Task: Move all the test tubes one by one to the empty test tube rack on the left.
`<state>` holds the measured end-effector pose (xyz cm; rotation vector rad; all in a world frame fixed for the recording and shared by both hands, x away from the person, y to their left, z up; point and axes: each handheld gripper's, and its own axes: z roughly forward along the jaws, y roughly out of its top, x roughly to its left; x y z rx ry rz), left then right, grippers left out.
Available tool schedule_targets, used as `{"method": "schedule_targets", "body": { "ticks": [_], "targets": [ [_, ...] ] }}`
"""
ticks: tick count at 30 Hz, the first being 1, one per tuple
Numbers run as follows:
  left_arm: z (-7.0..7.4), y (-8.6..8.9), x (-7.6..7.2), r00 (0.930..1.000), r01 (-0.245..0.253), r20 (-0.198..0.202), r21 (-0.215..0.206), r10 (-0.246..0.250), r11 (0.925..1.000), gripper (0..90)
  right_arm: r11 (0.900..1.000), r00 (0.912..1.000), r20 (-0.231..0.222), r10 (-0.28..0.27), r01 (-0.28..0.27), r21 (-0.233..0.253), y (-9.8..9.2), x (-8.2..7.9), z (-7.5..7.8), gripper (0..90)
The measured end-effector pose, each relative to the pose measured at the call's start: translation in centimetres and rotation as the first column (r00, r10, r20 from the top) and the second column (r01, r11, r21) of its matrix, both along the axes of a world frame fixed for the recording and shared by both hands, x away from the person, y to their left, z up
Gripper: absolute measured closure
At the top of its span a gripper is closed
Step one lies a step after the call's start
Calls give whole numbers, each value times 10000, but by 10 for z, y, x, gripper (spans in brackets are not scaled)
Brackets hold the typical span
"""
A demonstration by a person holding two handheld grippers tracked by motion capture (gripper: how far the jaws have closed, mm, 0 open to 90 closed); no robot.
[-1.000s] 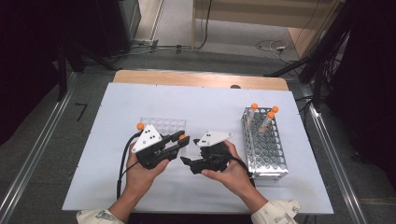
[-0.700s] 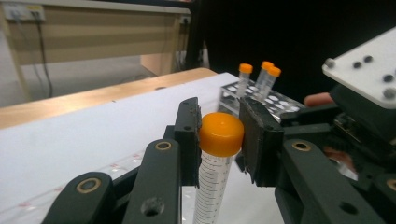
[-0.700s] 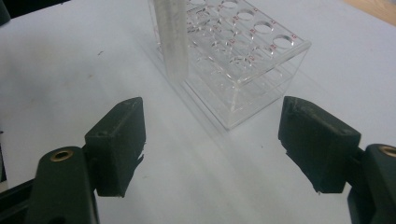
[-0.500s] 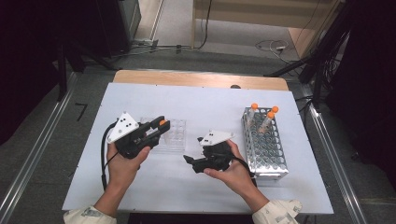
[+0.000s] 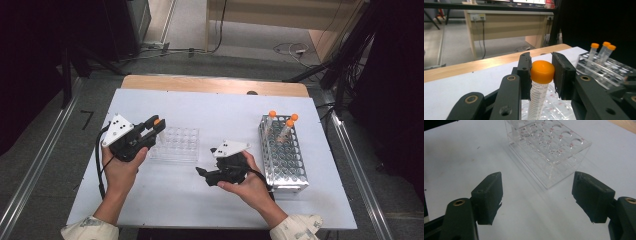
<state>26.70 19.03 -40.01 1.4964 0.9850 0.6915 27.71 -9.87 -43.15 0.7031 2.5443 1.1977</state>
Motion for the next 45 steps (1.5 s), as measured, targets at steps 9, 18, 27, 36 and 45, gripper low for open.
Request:
{"method": "schedule_targets", "body": {
  "ticks": [9, 18, 27, 36, 45],
  "targets": [
    [-10, 7, 8, 9996, -217, -190, 76, 218, 9997, 706, 10000, 10000, -2, 68, -68, -8, 1, 0, -1, 245],
    [-20, 1, 11, 9992, -89, -392, 345, 102, 9994, 705, 10000, 10000, -24, 76, -76, 2, 0, -1, 0, 249],
    [-31, 0, 7, 9980, -119, -617, 734, 164, 9972, 701, 10000, 10000, -30, 26, -26, 34, -2, -1, 1, 250],
    [-37, 0, 4, 9969, -155, -749, 937, 225, 9955, 695, 10000, 10000, -46, 16, -16, 47, -2, -2, 2, 251],
    [-38, -1, 3, 9974, -108, -700, 720, 158, 9973, 583, 10000, 10000, -9, -12, 12, 76, -3, -2, 2, 250]
  ]
}}
